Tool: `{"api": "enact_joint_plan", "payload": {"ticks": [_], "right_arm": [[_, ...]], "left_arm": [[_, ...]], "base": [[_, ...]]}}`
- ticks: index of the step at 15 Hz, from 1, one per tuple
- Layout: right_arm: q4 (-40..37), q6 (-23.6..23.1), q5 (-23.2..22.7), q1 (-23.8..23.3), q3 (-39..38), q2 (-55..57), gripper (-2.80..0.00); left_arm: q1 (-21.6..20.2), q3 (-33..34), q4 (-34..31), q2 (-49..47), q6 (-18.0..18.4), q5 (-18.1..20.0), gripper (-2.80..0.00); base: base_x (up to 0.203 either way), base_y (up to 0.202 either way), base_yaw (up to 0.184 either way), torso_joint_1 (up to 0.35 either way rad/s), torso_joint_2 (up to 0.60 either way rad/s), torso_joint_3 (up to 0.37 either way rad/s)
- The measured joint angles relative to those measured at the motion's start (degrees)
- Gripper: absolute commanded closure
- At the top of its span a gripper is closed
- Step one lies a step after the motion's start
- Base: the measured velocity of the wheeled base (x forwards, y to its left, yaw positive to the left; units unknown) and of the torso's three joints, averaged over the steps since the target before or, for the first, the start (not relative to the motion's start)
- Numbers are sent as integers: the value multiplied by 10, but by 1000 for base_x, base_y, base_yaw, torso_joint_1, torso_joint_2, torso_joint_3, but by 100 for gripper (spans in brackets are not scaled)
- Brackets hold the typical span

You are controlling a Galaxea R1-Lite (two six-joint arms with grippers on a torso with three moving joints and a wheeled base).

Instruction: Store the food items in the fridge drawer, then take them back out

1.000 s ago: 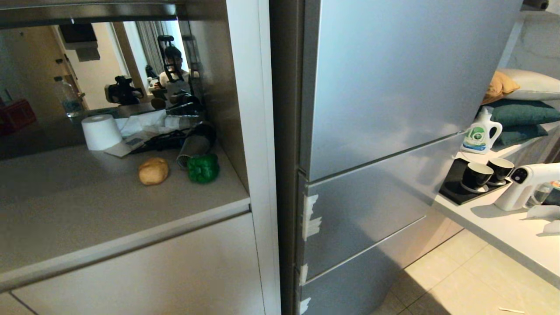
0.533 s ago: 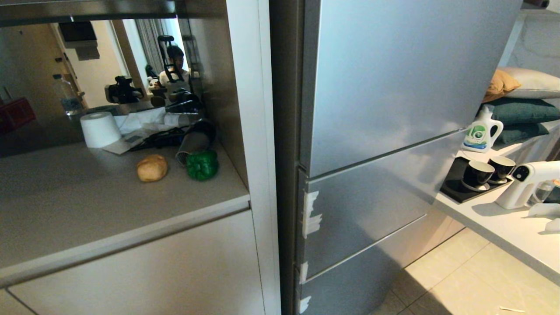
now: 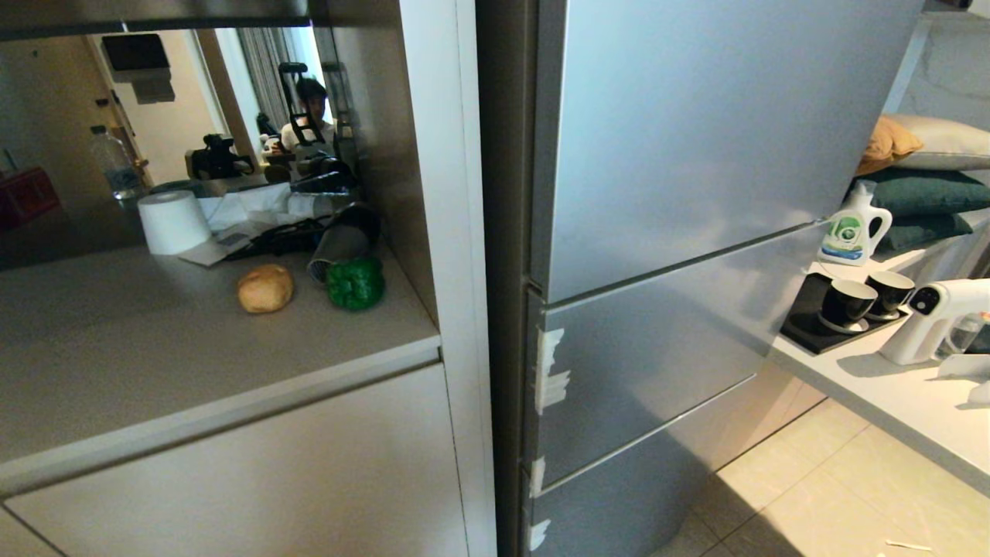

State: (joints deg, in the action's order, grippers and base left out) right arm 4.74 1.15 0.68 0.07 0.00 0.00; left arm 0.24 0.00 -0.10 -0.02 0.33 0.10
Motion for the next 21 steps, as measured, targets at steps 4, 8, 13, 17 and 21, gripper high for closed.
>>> {"api": "enact_joint_plan", "payload": {"ticks": [4,8,13,17,21], "right_arm": [[1,0,0,0,0,0,0],[1,0,0,0,0,0,0],[0,0,0,0,0,0,0],[0,0,0,0,0,0,0],[0,0,0,0,0,0,0]], "left_arm": [[0,0,0,0,0,0,0],[0,0,1,0,0,0,0],[0,0,0,0,0,0,0],[0,0,0,0,0,0,0],[0,0,0,0,1,0,0]], "base": [[0,0,0,-98,221,119],[0,0,0,-130,291,159],[0,0,0,-132,308,166],[0,0,0,-137,318,173],[0,0,0,-139,324,178]]}}
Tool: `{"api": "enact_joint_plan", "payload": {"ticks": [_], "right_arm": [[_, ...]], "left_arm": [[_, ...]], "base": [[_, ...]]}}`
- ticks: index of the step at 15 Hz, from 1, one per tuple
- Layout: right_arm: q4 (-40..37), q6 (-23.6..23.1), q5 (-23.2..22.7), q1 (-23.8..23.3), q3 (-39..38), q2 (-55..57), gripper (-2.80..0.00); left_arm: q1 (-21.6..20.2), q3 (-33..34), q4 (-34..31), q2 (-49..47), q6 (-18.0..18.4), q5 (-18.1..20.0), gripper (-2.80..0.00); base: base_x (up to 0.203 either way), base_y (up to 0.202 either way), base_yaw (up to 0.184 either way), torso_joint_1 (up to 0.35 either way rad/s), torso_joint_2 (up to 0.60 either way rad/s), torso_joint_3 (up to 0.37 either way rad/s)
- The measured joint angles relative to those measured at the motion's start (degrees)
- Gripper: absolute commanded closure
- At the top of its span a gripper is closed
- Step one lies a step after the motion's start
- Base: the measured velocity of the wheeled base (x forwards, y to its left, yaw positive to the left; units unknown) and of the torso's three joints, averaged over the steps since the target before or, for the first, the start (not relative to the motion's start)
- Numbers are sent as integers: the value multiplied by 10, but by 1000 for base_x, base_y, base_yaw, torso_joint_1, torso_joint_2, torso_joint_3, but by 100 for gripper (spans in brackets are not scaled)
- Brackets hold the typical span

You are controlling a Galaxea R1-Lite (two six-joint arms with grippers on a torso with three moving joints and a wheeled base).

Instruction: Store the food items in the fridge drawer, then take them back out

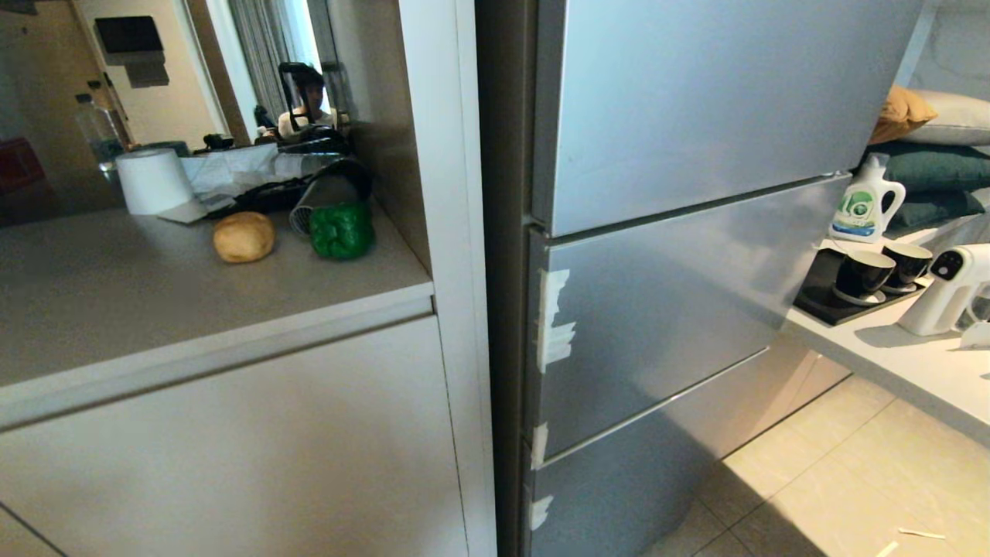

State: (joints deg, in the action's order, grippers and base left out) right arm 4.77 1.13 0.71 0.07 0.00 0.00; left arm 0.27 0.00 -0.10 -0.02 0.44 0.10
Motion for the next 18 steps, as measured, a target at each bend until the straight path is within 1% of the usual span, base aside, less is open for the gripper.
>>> {"api": "enact_joint_plan", "payload": {"ticks": [2,10,18], "right_arm": [[0,0,0,0,0,0,0],[0,0,0,0,0,0,0],[0,0,0,0,0,0,0]], "left_arm": [[0,0,0,0,0,0,0],[0,0,1,0,0,0,0],[0,0,0,0,0,0,0]], "base": [[0,0,0,-84,205,104],[-1,0,-9,-2,6,3],[0,9,-169,1,4,6]]}}
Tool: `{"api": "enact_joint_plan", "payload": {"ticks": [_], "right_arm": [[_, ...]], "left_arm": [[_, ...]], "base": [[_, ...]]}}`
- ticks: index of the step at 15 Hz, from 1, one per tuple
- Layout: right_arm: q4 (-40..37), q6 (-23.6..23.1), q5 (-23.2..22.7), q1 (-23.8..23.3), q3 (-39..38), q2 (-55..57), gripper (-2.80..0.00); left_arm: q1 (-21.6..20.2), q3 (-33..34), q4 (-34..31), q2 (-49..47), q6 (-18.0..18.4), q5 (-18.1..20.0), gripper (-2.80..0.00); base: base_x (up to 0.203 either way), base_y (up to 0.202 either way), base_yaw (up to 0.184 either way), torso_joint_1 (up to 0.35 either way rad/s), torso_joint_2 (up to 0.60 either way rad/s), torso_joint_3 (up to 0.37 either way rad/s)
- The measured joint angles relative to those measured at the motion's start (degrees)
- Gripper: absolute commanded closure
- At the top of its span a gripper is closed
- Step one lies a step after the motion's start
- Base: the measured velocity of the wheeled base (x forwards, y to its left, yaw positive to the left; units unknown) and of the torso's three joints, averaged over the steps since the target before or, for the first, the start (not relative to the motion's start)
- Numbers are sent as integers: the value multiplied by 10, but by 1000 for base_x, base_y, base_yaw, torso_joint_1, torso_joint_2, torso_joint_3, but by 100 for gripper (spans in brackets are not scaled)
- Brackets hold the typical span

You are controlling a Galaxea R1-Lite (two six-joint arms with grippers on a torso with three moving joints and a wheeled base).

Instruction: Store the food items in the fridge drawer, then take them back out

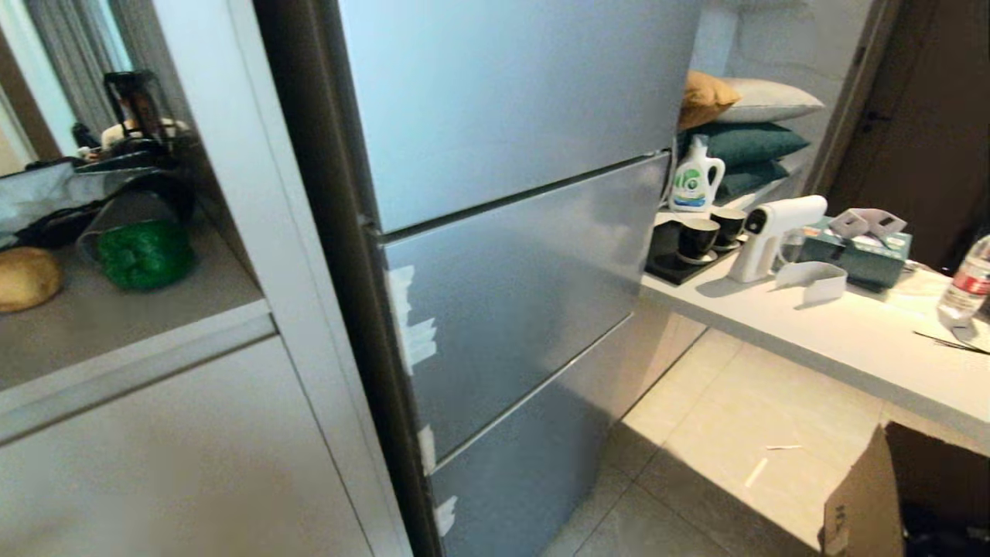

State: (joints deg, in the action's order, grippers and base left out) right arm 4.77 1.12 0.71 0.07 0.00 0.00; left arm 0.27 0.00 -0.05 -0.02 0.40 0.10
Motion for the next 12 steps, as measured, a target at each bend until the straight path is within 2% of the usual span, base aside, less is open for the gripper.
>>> {"api": "enact_joint_plan", "payload": {"ticks": [3,8,10,12], "right_arm": [[0,0,0,0,0,0,0],[0,0,0,-1,0,0,0],[0,-1,0,0,0,0,0],[0,-2,0,0,0,0,0]], "left_arm": [[0,0,0,0,-4,0,0],[0,0,0,0,8,2,0],[0,-24,1,-1,34,23,0],[0,-68,-2,-14,35,74,0]], "base": [[2,5,-114,4,0,6],[0,0,0,0,0,0],[0,0,0,0,0,0],[0,0,0,0,0,0]]}}
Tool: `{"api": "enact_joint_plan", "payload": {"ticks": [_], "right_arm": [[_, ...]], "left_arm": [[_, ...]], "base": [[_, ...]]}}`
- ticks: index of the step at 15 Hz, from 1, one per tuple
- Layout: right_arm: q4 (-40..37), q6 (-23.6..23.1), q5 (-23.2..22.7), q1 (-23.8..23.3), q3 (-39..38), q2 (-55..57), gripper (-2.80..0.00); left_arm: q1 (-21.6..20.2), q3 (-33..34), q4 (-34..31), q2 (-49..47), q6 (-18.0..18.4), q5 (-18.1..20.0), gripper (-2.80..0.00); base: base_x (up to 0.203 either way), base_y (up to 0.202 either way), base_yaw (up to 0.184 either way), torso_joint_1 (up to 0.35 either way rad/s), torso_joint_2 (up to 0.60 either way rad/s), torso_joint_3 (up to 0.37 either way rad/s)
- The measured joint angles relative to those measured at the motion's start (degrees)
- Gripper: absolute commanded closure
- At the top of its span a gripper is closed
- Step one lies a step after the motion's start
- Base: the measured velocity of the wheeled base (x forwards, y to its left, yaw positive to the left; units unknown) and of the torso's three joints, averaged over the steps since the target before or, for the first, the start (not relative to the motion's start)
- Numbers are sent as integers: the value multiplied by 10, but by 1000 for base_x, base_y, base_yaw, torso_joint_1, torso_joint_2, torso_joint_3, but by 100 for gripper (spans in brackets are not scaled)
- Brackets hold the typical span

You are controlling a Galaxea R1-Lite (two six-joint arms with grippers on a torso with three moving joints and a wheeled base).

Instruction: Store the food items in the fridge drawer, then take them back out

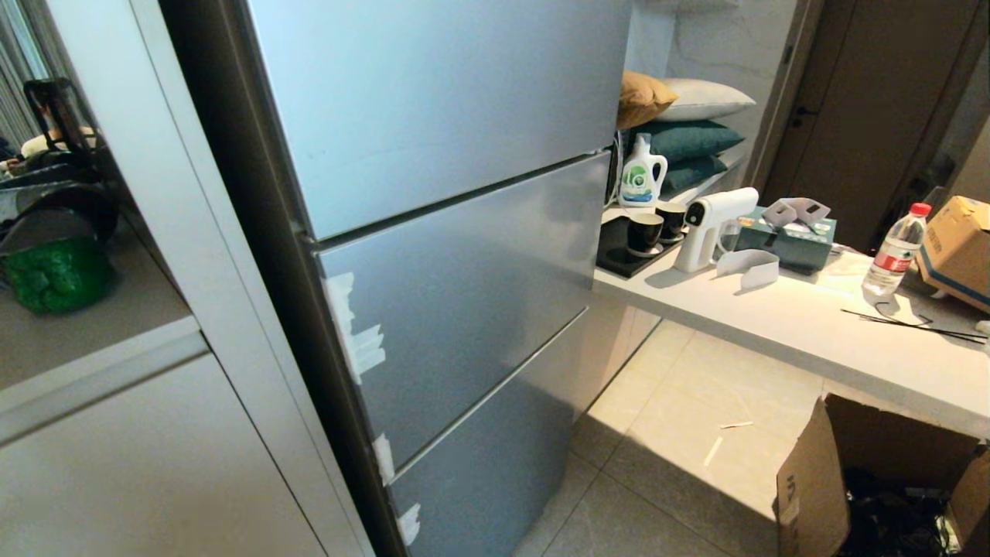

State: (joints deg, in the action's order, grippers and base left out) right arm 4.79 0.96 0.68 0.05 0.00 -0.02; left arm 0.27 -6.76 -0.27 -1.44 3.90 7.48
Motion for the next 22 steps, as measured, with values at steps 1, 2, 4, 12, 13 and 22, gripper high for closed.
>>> {"api": "enact_joint_plan", "payload": {"ticks": [1,2,4,12,13,22], "right_arm": [[0,0,0,0,0,0,0],[0,0,0,0,0,0,0],[-1,0,0,0,0,0,0],[-2,-1,0,0,0,0,0],[-2,-1,0,0,0,0,0],[-2,-1,0,0,0,0,0]], "left_arm": [[0,-21,0,-22,0,30,0],[0,-36,0,-51,0,56,0],[1,-61,3,-131,-1,117,0],[55,-92,179,-490,8,138,0],[83,-94,213,-529,7,108,0],[225,-103,481,-734,-37,-156,0]], "base": [[0,0,0,0,0,0],[0,0,0,0,0,0],[0,0,0,0,0,0],[0,0,0,0,0,0],[0,0,0,0,0,0],[0,0,0,0,0,0]]}}
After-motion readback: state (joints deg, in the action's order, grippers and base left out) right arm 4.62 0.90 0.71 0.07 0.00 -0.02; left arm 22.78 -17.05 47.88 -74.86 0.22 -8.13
